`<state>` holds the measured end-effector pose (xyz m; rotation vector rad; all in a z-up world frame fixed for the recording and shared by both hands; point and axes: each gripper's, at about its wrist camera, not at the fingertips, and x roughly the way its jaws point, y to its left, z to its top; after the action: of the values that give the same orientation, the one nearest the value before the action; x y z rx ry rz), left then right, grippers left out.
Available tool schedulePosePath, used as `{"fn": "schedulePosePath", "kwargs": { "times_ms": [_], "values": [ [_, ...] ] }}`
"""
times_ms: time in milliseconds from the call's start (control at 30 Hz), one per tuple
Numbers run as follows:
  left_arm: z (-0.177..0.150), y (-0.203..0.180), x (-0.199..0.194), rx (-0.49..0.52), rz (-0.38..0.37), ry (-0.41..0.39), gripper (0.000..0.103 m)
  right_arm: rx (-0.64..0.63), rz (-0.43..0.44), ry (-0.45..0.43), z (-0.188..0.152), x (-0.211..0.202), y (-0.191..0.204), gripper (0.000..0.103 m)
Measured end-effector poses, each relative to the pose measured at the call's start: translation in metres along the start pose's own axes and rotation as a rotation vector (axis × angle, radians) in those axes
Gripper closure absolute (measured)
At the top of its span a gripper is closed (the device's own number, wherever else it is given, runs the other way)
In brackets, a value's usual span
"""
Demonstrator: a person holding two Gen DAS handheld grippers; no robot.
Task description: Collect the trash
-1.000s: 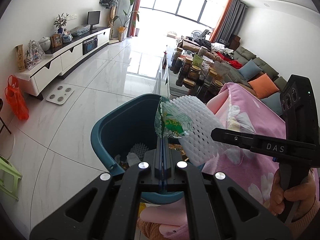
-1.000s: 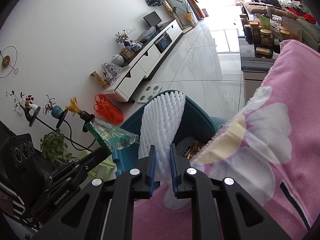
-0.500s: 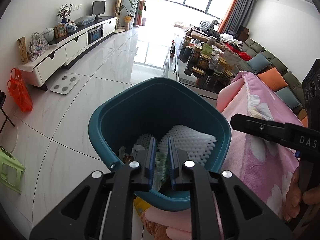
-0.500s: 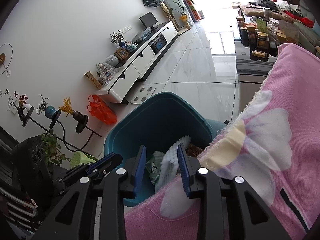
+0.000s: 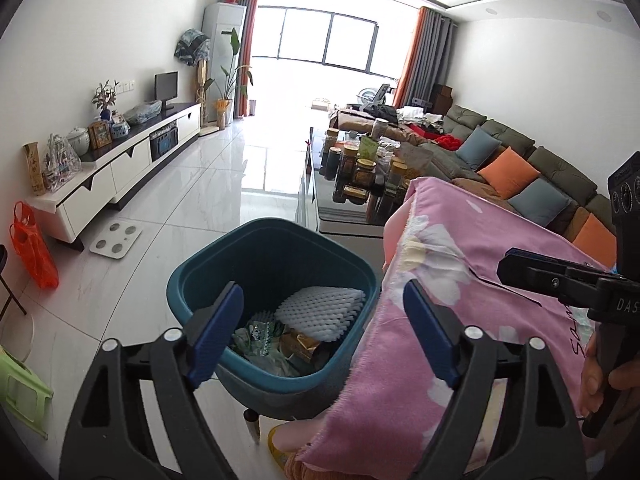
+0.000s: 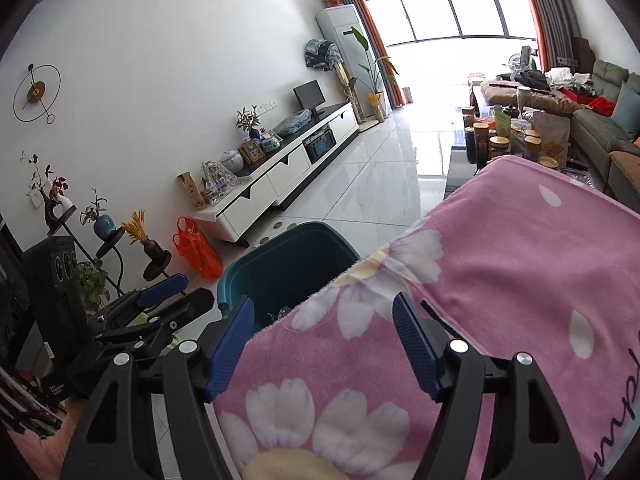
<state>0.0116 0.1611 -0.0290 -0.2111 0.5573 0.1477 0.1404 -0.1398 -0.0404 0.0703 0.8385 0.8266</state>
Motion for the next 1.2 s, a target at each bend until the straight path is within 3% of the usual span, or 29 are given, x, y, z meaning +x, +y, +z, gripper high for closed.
{"fn": "schedulePosePath", "kwargs": {
  "times_ms": [33, 200, 567, 867, 1200],
  "values": [
    [-0.002, -0.008, -0.008, 0.011, -0.007, -0.026, 0.004, -0.007, -0.017, -0.021, -0.005, -0.011, -0.003, 0.025],
    [-0.013, -0.049, -0.038, 0.047, -0.059, -0.108, 0.005, -0.015, -0.149, -0.136, -0.031, -0.061, -0.016, 0.009],
    [-0.027, -0.134, -0.057, 0.122, -0.152, -0.204, 0.005, 0.018, -0.497, -0.377, -0.095, -0.158, -0.037, 0.007],
    [-0.033, -0.175, -0.059, 0.152, -0.191, -0.284, 0.005, 0.1, -0.627, -0.476, -0.129, -0.202, -0.058, 0.007],
    [-0.041, -0.201, -0.06, 0.198, -0.199, -0.315, 0.005, 0.112, -0.713, -0.536, -0.138, -0.22, -0.059, 0.007]
  ]
}}
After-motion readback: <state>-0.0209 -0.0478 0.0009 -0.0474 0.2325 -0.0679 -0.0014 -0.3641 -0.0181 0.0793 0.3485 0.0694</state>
